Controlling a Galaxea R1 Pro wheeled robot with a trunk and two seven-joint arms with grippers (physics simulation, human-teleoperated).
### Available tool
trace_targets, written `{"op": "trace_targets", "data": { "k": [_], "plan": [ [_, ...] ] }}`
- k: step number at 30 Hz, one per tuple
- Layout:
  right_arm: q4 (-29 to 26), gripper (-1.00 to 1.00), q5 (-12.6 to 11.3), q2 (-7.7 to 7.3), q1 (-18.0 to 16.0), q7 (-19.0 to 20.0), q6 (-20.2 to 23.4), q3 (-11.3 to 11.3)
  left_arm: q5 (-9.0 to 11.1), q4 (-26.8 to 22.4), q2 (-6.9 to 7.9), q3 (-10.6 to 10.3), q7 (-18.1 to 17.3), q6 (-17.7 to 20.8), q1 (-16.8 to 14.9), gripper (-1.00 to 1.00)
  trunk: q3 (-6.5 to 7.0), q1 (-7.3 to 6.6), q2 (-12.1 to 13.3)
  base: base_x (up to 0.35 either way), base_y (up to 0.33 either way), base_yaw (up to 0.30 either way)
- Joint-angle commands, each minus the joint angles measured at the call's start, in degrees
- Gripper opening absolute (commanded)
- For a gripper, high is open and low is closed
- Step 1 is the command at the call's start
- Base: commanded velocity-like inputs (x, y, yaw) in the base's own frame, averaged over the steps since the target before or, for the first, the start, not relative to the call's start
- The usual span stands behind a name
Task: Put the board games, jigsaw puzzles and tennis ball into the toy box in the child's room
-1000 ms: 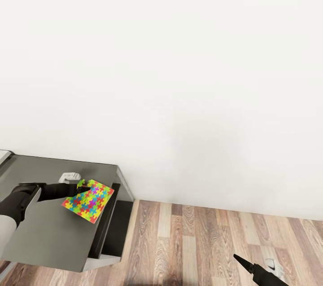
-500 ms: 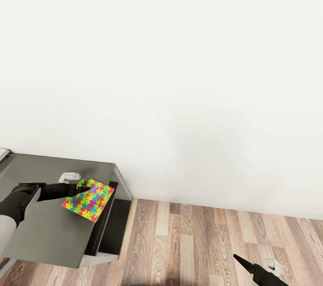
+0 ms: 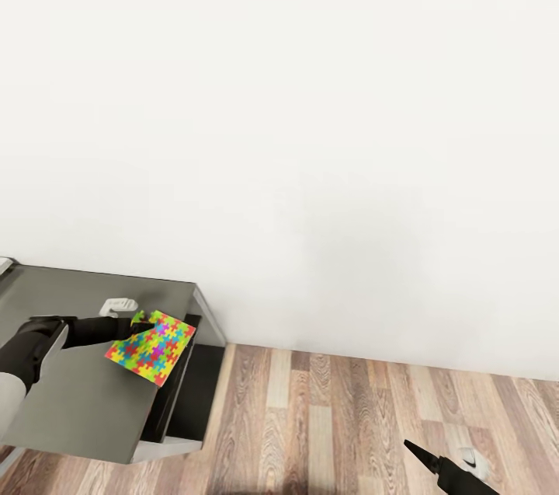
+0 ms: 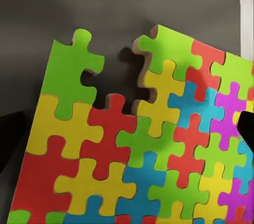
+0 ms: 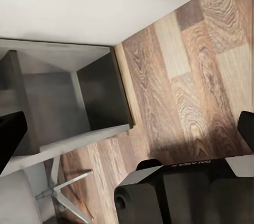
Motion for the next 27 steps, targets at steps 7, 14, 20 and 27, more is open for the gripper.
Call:
{"op": "trace_targets", "data": {
  "k": [7,14,20,27],
  "plan": [
    [0.0,1.00,-0.4,0.00,0.0,0.1,0.5,-0.1,-0.1,-0.1,0.19,0.4,-0.1,0.5,-0.1,1.00,-0.09,0.03,-0.1,0.000,-0.064,0.000],
    [0.0,1.00,-0.4,0.00,0.0,0.1,0.5,-0.1,0.3,-2.0,2.52,3.2,-0.1,2.4,-0.3,1.00,-0.09,0.03,-0.1,0.000,-0.004,0.000],
    [0.0,1.00,-0.4,0.04,0.0,0.1,0.4,0.0,0.5,-7.7,5.18,10.1,-0.7,9.4,-1.4,1.00,-0.09,0.03,-0.1,0.000,0.000,0.000],
    [0.0,1.00,-0.5,0.05,0.0,0.2,-1.8,0.0,0.9,-15.2,8.72,16.7,-10.0,20.4,-1.6,1.00,-0.09,0.03,-0.1,0.000,0.000,0.000]
  ]
}}
